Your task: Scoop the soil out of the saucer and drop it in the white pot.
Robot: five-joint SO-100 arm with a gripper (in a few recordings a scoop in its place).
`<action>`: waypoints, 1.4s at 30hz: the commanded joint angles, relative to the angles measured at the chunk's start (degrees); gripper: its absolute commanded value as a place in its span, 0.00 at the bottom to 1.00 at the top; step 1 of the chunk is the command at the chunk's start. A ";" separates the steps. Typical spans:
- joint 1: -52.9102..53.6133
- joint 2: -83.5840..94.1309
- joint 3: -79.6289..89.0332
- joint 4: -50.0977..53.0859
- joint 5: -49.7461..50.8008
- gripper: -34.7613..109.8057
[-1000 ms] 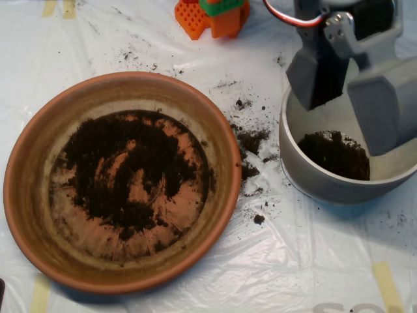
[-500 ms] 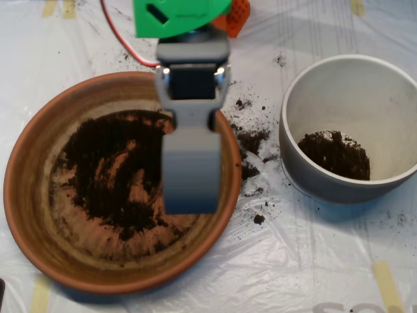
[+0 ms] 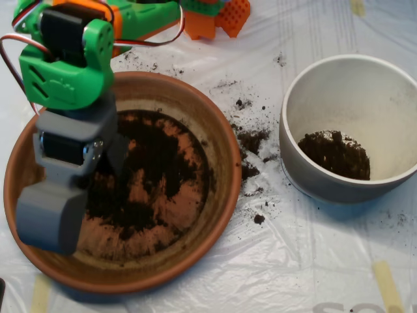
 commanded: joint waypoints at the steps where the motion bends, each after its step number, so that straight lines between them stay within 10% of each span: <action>1: 0.18 4.57 -4.39 0.79 0.00 0.52; 26: -2.02 20.30 24.17 0.44 6.15 0.55; 30: -4.39 47.02 71.46 -25.93 6.24 0.55; 42: -0.62 63.02 97.56 -36.39 8.70 0.56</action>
